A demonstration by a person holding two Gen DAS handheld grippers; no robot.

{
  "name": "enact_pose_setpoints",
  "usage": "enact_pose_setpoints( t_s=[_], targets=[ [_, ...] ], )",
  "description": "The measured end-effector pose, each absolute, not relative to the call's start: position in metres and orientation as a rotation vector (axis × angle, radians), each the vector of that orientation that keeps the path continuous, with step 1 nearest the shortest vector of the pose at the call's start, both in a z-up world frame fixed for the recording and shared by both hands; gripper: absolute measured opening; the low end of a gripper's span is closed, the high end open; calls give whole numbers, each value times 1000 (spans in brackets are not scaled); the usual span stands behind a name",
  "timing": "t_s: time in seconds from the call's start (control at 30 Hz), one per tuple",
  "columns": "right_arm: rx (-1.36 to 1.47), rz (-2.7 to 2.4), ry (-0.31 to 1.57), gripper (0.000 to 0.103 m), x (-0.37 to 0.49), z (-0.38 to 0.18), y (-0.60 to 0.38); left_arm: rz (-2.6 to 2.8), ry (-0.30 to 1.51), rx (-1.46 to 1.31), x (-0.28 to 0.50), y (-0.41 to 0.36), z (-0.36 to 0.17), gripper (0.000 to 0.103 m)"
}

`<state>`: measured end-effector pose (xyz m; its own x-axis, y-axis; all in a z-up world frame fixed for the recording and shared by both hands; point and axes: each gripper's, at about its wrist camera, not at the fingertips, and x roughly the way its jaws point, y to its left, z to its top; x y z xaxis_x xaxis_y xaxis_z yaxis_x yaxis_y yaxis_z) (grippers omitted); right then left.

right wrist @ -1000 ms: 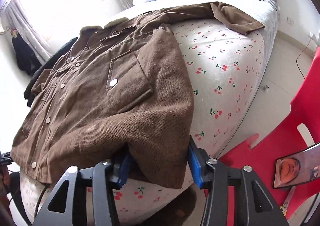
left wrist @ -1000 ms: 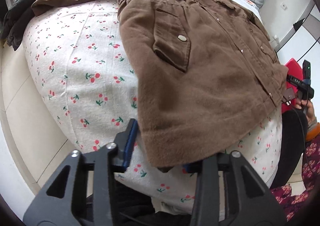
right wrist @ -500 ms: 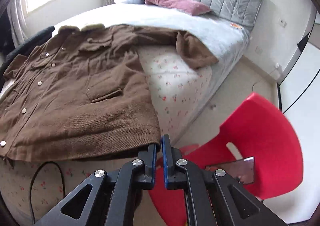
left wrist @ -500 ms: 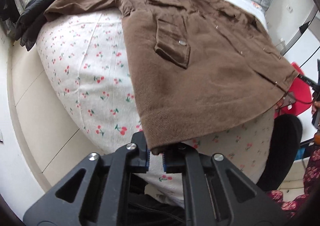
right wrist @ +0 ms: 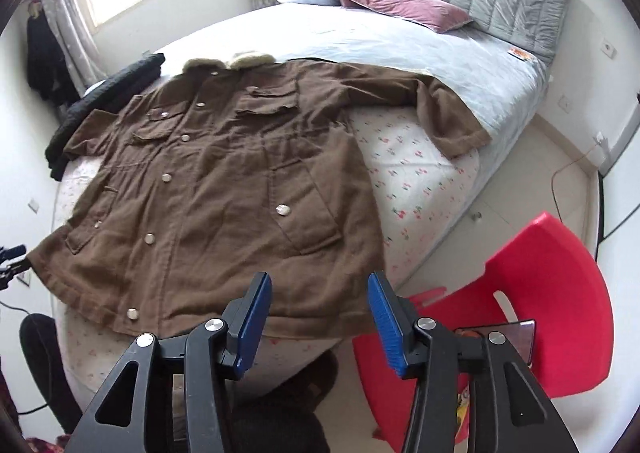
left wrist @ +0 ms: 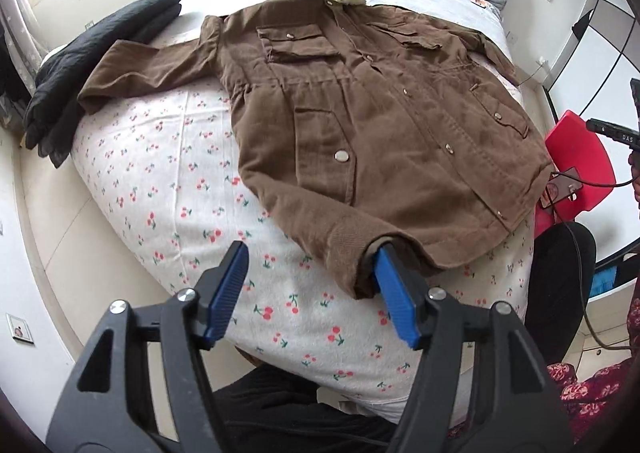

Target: Fold large clothes

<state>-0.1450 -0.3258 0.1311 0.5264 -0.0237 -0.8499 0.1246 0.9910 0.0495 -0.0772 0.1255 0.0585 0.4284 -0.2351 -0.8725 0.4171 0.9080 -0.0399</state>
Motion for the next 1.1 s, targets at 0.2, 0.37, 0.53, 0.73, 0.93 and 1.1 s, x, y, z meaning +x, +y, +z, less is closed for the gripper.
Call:
enact_pose_setpoints(
  t_s=[0.2, 0.37, 0.53, 0.73, 0.93, 1.1],
  targets=[
    [59, 40, 991, 59, -115, 203, -282, -486, 1039, 228, -48, 117, 99, 76],
    [34, 49, 929, 77, -66, 244, -266, -451, 955, 256, -1, 113, 131, 85],
    [63, 54, 916, 79, 32, 231, -255, -407, 990, 263, 107, 85, 133, 88],
    [23, 40, 979, 79, 193, 172, -238, -237, 1087, 196, 292, 53, 101, 88],
    [11, 50, 974, 79, 356, 114, -229, -164, 1082, 35, 431, 23, 52, 70],
    [18, 73, 938, 78, 462, 62, -215, -165, 1123, -98, 498, -3, 1, 63]
  ],
)
